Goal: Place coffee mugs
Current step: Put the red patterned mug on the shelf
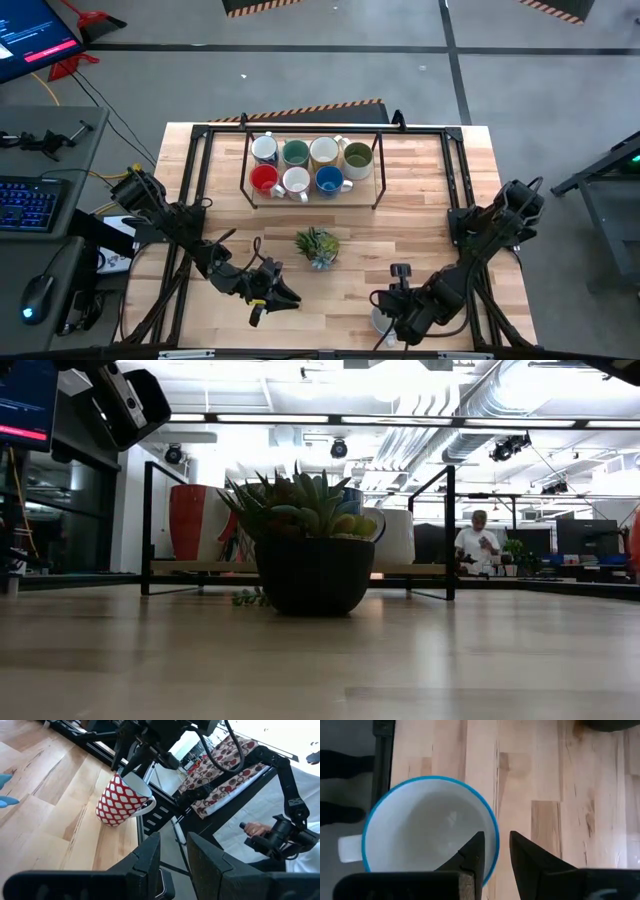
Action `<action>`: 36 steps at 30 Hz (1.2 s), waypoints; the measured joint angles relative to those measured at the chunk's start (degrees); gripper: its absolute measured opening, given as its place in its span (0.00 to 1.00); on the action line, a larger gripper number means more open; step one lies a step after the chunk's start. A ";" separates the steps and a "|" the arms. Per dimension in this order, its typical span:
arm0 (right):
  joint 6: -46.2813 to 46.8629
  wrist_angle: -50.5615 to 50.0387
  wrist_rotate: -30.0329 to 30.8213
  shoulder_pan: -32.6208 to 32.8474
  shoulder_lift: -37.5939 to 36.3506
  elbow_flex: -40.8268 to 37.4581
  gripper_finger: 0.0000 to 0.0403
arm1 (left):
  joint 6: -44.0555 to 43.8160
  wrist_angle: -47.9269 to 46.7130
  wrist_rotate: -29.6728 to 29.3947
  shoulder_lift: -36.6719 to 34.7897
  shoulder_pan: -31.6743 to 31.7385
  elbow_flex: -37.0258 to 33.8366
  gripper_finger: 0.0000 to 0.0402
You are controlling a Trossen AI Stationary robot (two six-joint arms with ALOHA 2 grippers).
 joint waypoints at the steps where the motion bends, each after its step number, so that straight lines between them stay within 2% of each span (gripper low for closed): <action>1: -0.27 0.09 0.06 0.00 0.00 0.00 0.18 | -0.01 0.01 0.00 0.00 0.00 0.00 0.22; 10: 0.47 8.38 -1.70 0.00 0.28 -5.13 0.18 | 0.00 -0.01 -0.04 0.00 0.00 0.00 0.22; 16: 0.32 8.97 -1.30 -0.69 0.29 -5.51 0.18 | 0.02 -0.01 -0.06 0.00 0.02 0.00 0.22; 25: -2.00 9.84 -4.78 -3.09 2.97 -5.51 0.18 | 0.12 -0.08 -0.09 -0.02 0.02 0.00 0.22; 27: -2.01 9.99 -4.74 -3.63 2.98 -5.53 0.16 | 0.13 -0.12 -0.09 -0.02 0.02 0.00 0.22; 31: -3.87 11.25 -4.64 -4.15 2.86 -5.52 0.03 | 0.57 -0.24 -0.10 -0.02 0.02 0.00 0.22; 36: -8.02 11.20 -4.12 -4.13 2.18 -4.29 0.01 | 0.61 -1.56 -0.11 -0.04 0.04 0.00 0.22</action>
